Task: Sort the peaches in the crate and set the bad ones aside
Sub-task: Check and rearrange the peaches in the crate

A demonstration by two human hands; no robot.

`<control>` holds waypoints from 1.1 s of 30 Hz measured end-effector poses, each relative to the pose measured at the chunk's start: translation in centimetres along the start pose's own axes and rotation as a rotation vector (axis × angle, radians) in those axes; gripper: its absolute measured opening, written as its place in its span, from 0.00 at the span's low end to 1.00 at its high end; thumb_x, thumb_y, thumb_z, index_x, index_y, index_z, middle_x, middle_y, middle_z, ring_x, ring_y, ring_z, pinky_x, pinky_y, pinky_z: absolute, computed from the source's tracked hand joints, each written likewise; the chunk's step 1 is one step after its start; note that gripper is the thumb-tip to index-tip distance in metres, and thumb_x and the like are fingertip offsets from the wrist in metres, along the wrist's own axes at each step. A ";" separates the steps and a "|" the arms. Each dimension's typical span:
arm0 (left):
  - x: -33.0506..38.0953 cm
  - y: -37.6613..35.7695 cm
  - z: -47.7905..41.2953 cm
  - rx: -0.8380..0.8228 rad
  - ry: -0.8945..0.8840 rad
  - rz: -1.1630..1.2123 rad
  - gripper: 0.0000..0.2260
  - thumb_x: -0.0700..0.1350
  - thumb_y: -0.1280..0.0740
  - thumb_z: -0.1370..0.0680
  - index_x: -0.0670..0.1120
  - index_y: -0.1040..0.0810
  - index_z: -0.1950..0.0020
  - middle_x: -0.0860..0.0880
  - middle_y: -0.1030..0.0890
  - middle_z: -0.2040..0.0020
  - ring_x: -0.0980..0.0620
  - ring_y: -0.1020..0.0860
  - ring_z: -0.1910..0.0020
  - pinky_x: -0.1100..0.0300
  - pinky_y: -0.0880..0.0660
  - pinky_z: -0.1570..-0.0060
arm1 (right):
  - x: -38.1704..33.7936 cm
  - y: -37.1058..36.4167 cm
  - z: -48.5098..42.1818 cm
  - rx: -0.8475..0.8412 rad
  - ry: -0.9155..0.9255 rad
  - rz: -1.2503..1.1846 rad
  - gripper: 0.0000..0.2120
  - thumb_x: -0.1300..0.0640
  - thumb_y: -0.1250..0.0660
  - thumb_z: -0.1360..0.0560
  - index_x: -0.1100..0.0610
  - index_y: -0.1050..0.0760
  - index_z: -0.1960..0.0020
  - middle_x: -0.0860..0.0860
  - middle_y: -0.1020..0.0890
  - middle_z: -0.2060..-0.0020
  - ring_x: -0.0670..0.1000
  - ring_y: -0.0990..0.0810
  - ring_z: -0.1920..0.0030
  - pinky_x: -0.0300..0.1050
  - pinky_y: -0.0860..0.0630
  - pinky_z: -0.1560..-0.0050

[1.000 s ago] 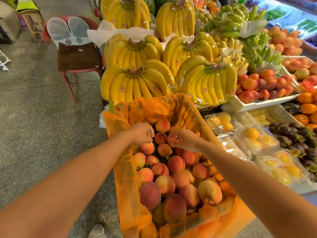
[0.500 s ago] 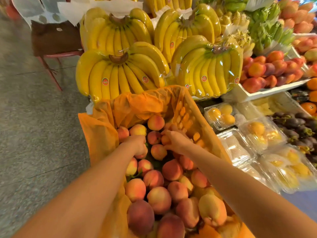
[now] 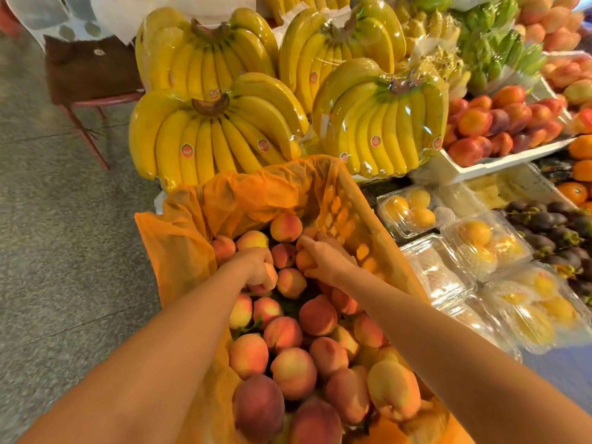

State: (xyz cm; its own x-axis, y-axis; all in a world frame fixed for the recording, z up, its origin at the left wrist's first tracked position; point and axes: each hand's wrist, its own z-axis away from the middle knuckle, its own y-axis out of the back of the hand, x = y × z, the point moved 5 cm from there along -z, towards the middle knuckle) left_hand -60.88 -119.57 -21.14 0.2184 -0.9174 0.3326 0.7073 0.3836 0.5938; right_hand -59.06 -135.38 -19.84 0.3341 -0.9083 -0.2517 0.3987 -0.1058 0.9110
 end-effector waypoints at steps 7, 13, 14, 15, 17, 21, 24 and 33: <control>0.7 3.3 3.5 0.051 -0.075 0.455 0.17 0.41 0.30 0.26 0.49 0.27 0.38 0.45 0.32 0.40 0.43 0.25 0.45 0.50 0.22 0.53 | -0.8 2.4 0.9 0.078 0.012 -0.226 0.29 0.49 0.24 0.33 0.51 0.34 0.37 0.55 0.23 0.47 0.56 0.27 0.46 0.48 0.30 0.53; 0.8 4.4 6.8 0.036 -0.179 0.958 0.11 0.42 0.32 0.23 0.49 0.25 0.41 0.43 0.25 0.40 0.46 0.24 0.46 0.55 0.20 0.58 | -0.9 6.7 5.7 0.026 -0.089 -1.124 0.20 0.57 0.27 0.27 0.55 0.28 0.37 0.55 0.24 0.46 0.51 0.18 0.52 0.43 0.19 0.55; 1.0 4.2 7.5 0.018 -0.189 1.054 0.09 0.42 0.32 0.23 0.47 0.24 0.43 0.42 0.24 0.40 0.45 0.23 0.46 0.55 0.20 0.57 | -1.2 7.2 6.7 0.003 -0.105 -1.242 0.18 0.57 0.29 0.26 0.56 0.27 0.37 0.57 0.23 0.44 0.52 0.18 0.50 0.44 0.19 0.54; 1.2 4.2 8.2 0.003 -0.205 1.127 0.07 0.42 0.33 0.23 0.46 0.23 0.46 0.40 0.24 0.41 0.44 0.23 0.47 0.55 0.19 0.57 | -1.4 7.4 7.5 -0.011 -0.120 -1.334 0.17 0.57 0.30 0.25 0.56 0.26 0.37 0.57 0.23 0.43 0.54 0.18 0.49 0.45 0.18 0.53; 1.5 4.0 9.4 -0.018 -0.227 1.252 0.07 0.41 0.34 0.23 0.44 0.23 0.46 0.36 0.25 0.40 0.42 0.23 0.49 0.56 0.19 0.63 | -1.9 7.8 8.9 -0.026 -0.135 -1.498 0.16 0.57 0.33 0.23 0.58 0.26 0.36 0.57 0.22 0.43 0.54 0.19 0.48 0.46 0.18 0.54; 2.2 3.2 11.4 -0.086 -0.266 1.398 0.21 0.42 0.32 0.29 0.42 0.26 0.37 0.33 0.26 0.44 0.39 0.21 0.56 0.59 0.21 0.65 | -3.3 8.5 11.5 -0.028 -0.109 -1.655 0.11 0.55 0.38 0.20 0.47 0.18 0.47 0.57 0.17 0.49 0.54 0.17 0.53 0.50 0.19 0.50; 2.7 2.6 12.9 -0.102 -0.326 1.486 0.14 0.42 0.35 0.25 0.42 0.25 0.41 0.37 0.24 0.48 0.41 0.20 0.59 0.59 0.22 0.63 | -4.3 9.0 12.8 -0.013 -0.099 -1.714 0.10 0.55 0.38 0.20 0.46 0.17 0.50 0.59 0.18 0.47 0.56 0.18 0.50 0.51 0.20 0.48; 3.4 2.1 14.8 0.062 -0.413 1.393 0.09 0.43 0.31 0.26 0.48 0.21 0.46 0.45 0.21 0.46 0.48 0.24 0.52 0.56 0.26 0.54 | -5.2 7.9 15.2 -0.104 0.011 -1.687 0.25 0.49 0.26 0.33 0.54 0.24 0.38 0.54 0.18 0.45 0.52 0.18 0.46 0.45 0.19 0.48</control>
State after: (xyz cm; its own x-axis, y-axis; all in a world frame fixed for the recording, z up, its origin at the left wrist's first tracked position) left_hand -68.61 -120.37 -7.93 0.4773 0.2865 0.8307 0.0551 0.9337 -0.3537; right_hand -70.65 -137.65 -6.30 -0.4871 0.1842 -0.8537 0.3416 -0.8595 -0.3803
